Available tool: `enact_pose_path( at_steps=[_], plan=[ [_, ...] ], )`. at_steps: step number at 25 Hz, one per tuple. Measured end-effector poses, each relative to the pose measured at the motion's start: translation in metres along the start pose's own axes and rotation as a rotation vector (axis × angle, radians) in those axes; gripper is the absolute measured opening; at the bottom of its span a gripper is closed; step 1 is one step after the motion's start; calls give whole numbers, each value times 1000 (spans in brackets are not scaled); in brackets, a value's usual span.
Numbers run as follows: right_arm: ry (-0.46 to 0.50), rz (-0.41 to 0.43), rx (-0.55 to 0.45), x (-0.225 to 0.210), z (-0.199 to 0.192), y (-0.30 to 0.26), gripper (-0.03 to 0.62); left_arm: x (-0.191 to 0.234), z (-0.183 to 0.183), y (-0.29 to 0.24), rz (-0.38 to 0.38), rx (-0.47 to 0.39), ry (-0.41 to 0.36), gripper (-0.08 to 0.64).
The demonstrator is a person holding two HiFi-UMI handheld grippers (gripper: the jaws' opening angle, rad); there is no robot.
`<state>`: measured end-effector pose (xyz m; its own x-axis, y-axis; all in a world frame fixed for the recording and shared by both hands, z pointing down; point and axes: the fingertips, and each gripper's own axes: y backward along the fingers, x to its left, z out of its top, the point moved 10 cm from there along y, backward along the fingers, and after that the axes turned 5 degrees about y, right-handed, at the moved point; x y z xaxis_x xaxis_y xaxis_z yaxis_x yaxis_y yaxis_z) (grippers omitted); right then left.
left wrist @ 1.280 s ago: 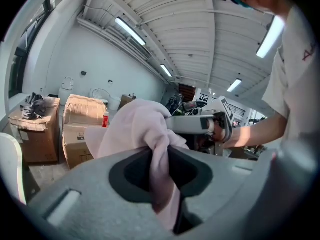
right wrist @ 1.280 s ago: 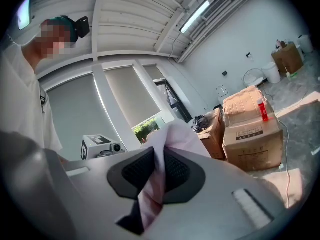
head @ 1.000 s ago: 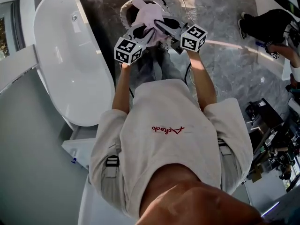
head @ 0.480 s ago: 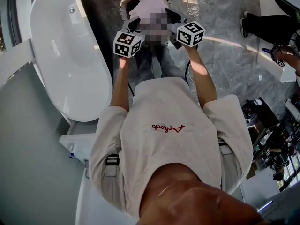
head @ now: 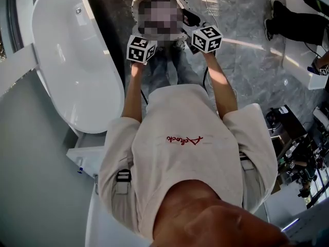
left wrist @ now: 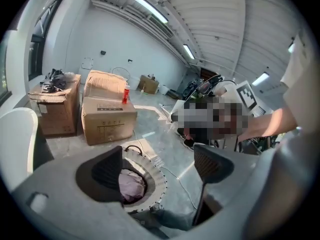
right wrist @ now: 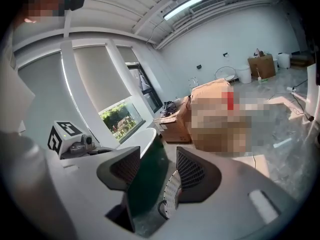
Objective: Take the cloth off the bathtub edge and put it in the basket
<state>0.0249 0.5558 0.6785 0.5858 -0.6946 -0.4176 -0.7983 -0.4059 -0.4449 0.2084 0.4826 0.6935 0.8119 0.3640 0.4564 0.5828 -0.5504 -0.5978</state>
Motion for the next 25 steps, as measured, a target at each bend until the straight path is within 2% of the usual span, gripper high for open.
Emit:
enact_pose_path(
  at_steps=[3, 6, 11, 17, 19, 20, 25],
  plan=[
    [9, -6, -1, 2, 2, 0, 224, 0, 3, 3, 1, -23, -1, 451],
    [28, -19, -4, 2, 4, 2, 209, -2, 6, 5, 4, -34, -13, 403],
    [59, -44, -19, 1, 8, 8, 175, -7, 17, 11, 21, -92, -34, 259],
    [84, -119, -95, 0, 22, 24, 63, -14, 36, 23, 27, -177, -51, 111],
    [99, -136, -113, 1, 27, 29, 14, -18, 41, 28, 27, -203, -67, 38],
    [104, -140, -120, 3, 29, 32, 11, -21, 43, 31, 28, -214, -76, 8],
    [133, -124, -156, 13, 40, 44, 6, -33, 52, 41, 32, -246, -110, 0]
  ],
)
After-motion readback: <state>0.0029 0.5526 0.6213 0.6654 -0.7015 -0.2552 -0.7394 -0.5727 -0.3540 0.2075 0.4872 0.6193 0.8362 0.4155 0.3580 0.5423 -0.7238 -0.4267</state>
